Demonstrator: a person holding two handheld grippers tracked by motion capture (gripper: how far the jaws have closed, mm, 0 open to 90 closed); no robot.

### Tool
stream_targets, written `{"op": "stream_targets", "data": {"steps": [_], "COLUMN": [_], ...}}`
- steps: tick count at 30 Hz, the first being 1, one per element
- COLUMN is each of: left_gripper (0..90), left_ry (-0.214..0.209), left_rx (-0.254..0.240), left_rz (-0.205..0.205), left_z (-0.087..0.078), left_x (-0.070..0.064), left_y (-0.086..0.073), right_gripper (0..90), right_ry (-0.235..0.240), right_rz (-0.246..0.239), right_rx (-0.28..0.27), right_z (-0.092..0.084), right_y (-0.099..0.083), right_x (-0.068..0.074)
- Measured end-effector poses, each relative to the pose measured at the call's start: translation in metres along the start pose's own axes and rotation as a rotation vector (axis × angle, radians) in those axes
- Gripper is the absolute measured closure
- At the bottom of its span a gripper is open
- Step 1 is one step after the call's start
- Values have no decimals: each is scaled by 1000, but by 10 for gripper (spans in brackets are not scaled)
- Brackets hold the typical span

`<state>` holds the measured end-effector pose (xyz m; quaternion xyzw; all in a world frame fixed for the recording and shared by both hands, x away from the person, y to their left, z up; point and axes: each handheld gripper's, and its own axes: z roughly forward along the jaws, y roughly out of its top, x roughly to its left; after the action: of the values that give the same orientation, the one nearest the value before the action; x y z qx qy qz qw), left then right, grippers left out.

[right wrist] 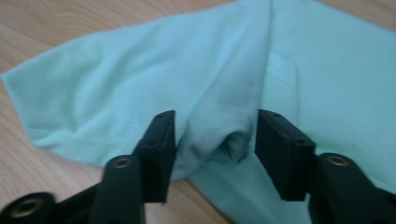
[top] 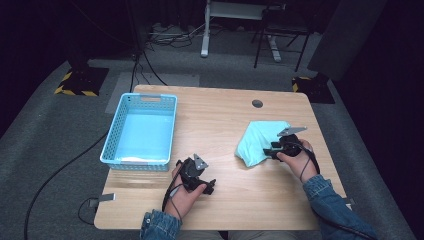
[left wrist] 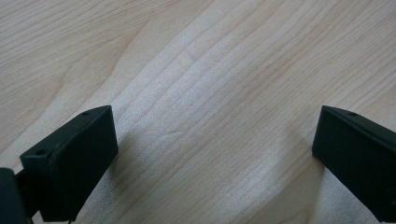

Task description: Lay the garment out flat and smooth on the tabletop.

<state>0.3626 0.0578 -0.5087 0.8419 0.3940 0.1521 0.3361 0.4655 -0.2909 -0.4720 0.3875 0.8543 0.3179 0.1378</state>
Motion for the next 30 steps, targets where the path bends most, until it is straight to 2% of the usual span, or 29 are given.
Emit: {"op": "stream_targets", "data": {"steps": [4,5,8,13,16,19,20,21,22,23,24,26,30], "left_gripper": [1,1,0,0,0,0,0,0,0,0,0,1,1], "left_ry": [0,0,0,-1,0,-3,-3,-2,-3,-4,-6,-5,-5], "left_rx": [0,0,1,1,2,2,1,3,3,3,3,3,3], "left_rz": [-1,-1,1,1,0,2,5,8,8,9,9,10,11], "left_z": [0,0,0,0,0,1,1,2,2,3,3,3,3], "left_x": [0,0,0,0,0,0,1,1,1,1,1,1,1], "left_y": [0,0,0,0,0,1,2,3,3,3,3,3,4], "right_gripper": [767,804,832,836,840,839,818,719,588,495,447,404,382], "right_ry": [10,14,18,26,35,61,79,94,103,96,78,60,48], "right_rz": [3,1,-8,-25,-35,-65,-87,-99,-90,-85,-99,-119,-66], "right_rx": [35,40,51,37,31,-14,-44,-88,-136,-170,-186,-187,-181], "right_z": [1,0,-3,-11,-11,-6,-2,3,8,12,13,11,5], "right_y": [-1,0,6,25,48,85,98,109,118,125,129,129,116], "right_x": [1,1,4,11,17,32,39,45,50,54,57,57,37]}}
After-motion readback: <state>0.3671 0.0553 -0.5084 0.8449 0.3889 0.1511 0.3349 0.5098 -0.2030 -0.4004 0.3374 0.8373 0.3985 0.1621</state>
